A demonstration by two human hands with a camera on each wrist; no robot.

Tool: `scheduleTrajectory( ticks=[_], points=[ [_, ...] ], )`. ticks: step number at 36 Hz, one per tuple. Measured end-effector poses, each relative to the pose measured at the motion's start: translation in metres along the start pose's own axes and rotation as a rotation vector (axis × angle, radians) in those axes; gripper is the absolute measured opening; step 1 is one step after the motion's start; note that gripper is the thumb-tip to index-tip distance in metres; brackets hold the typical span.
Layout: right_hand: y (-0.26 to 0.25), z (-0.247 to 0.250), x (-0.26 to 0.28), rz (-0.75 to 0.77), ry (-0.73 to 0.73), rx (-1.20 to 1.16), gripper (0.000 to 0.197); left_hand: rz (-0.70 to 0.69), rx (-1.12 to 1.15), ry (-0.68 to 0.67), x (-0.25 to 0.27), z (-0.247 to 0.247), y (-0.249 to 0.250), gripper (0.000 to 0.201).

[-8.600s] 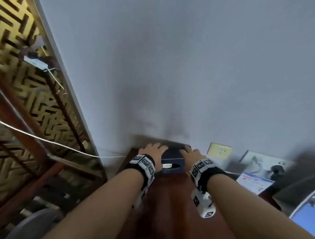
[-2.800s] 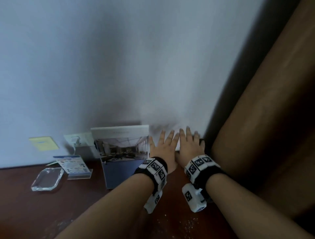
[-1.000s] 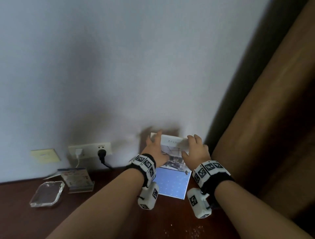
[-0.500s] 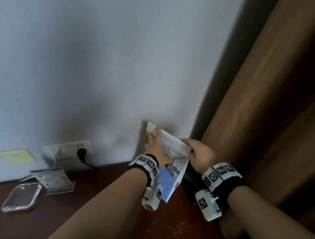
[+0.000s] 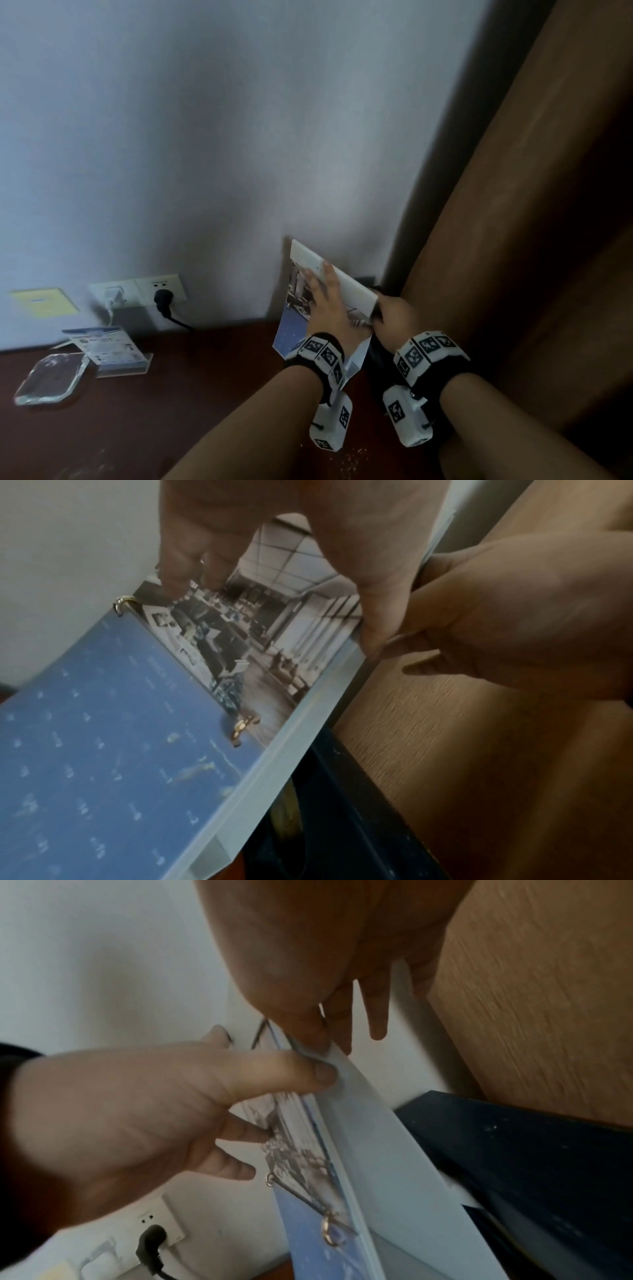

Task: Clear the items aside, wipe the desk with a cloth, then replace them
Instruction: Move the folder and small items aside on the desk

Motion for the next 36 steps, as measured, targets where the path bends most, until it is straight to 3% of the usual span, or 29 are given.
scheduleTrajectory(
  ticks=[3, 7, 12, 18, 20, 23, 25, 28, 32, 36],
  points=[
    [-0.002, 0.004, 0.001, 0.048, 0.011, 0.112, 0.046, -0.032, 0.017, -0.051, -0.003, -0.001, 0.0, 0.145],
    [-0.008, 0.0, 0.003, 0.113, 0.0, 0.1, 0.056, -0.08, 0.023, -0.185, -0.008, -0.005, -0.008, 0.133],
    [-0.01, -0.01, 0.0, 0.128, -0.048, 0.109, 0.066, -0.062, -0.006, -0.255, -0.015, -0.002, -0.018, 0.135],
    [0.003, -0.044, -0.008, -0.024, -0.228, -0.106, 0.083, 0.08, -0.043, -0.273, -0.019, -0.012, -0.033, 0.139],
    [0.006, -0.054, -0.009, -0.067, -0.237, -0.219, 0.076, 0.151, -0.097, -0.273, -0.018, -0.02, -0.038, 0.139],
    [0.01, -0.06, -0.007, -0.132, -0.203, -0.329, 0.053, 0.201, -0.126, -0.274, -0.016, -0.029, -0.042, 0.12],
    [0.013, -0.062, -0.006, -0.143, -0.2, -0.336, 0.051, 0.203, -0.113, -0.283, -0.017, -0.033, -0.044, 0.111],
    [0.019, -0.059, -0.003, -0.18, -0.203, -0.436, 0.04, 0.204, -0.064, -0.335, -0.021, -0.037, -0.046, 0.115],
    [0.029, -0.053, -0.007, -0.169, -0.193, -0.329, 0.057, 0.192, -0.089, -0.353, -0.027, -0.039, -0.04, 0.133],
    [0.032, -0.052, -0.01, -0.138, -0.191, -0.295, 0.06, 0.152, -0.138, -0.365, -0.031, -0.043, -0.036, 0.133]
  ],
)
Point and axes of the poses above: each hand's wrist, its own x-axis away from the middle knuckle, its own z-axis out of the back of the hand, y = z × x, the point moved 10 cm from there along -x, towards the middle knuckle
